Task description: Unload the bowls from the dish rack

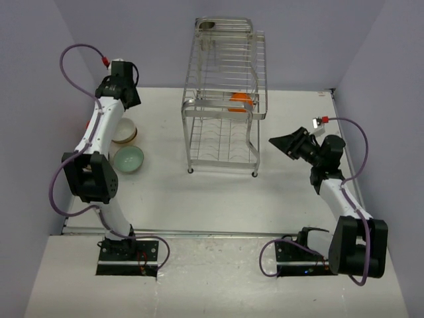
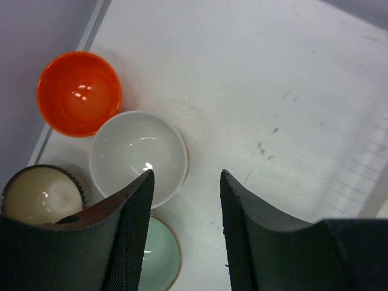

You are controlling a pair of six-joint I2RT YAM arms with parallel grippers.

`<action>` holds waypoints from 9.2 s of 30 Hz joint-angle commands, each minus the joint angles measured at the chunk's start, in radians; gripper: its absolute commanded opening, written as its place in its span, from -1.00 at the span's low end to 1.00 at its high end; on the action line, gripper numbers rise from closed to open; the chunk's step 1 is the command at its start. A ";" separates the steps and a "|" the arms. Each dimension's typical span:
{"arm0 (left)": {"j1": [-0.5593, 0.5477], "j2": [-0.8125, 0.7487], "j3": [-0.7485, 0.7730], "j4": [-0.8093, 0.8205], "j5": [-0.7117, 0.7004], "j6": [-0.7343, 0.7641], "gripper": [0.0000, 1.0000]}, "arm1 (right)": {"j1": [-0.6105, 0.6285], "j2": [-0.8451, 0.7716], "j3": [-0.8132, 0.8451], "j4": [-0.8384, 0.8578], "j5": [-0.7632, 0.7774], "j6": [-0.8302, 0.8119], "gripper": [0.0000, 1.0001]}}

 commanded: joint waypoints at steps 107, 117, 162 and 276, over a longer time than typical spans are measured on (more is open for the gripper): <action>-0.218 0.526 0.215 0.623 0.962 -0.324 0.03 | 0.227 1.029 1.079 -0.391 -0.028 -0.122 0.69; -0.234 0.566 0.269 0.611 0.983 -0.339 0.03 | 0.268 1.101 1.179 -0.475 0.020 -0.140 0.96; -0.247 0.594 0.306 0.547 0.985 -0.308 0.03 | 0.332 0.985 0.910 -0.033 0.027 0.041 0.97; -0.087 0.301 0.057 0.659 1.042 -0.271 0.03 | 0.072 0.651 0.887 -0.568 0.028 -0.272 -1.00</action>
